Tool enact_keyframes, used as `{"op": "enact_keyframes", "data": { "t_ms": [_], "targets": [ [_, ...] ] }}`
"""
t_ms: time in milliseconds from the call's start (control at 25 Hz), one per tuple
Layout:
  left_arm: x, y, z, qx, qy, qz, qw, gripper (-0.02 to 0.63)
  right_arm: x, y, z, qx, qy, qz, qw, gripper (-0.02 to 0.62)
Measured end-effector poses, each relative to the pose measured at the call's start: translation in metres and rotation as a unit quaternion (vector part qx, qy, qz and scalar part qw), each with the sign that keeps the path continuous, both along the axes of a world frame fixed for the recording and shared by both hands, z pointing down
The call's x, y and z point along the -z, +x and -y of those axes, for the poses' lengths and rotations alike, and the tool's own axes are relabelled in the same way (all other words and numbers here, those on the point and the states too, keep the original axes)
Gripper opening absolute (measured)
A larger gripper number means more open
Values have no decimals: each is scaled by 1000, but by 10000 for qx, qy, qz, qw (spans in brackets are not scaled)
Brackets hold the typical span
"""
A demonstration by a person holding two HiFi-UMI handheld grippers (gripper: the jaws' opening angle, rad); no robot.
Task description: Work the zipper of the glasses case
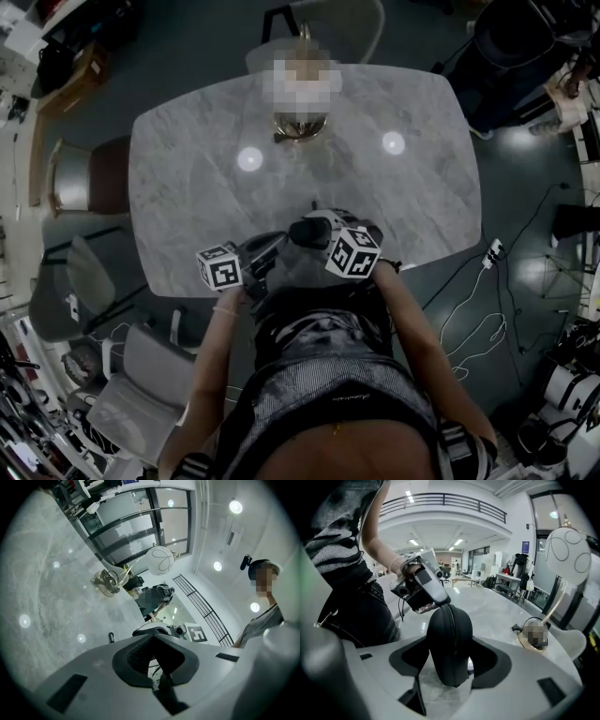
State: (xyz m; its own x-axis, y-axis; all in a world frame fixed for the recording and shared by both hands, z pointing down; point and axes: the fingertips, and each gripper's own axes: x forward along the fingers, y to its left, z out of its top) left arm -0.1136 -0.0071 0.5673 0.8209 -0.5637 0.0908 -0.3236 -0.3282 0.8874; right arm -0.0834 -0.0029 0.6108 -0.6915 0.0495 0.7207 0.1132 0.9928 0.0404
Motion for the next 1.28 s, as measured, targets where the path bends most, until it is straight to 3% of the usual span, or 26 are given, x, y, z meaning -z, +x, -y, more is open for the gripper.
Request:
{"op": "enact_keyframes", "data": {
  "t_ms": [320,600,760,1080,1280],
  "targets": [
    [11,7,2,-186,-64,975,9950,6,-1,-1,-1,-11,0,-67,10000,310],
    [20,14,3,-279,-120,1691,9851,8,-2,-4,-2,9,39,-181,9998,310],
    [24,20,4,-371,-47,2199,9748,7,-1,-3,-2,-39,9,-205,9998,310],
    [32,47,18,-617,199,2508,9659,8,0,4,5,-113,-265,-133,9995,310],
    [34,66,24,-710,315,2353,9688,8,1,17,11,-129,-493,-26,9987,310]
  ]
}}
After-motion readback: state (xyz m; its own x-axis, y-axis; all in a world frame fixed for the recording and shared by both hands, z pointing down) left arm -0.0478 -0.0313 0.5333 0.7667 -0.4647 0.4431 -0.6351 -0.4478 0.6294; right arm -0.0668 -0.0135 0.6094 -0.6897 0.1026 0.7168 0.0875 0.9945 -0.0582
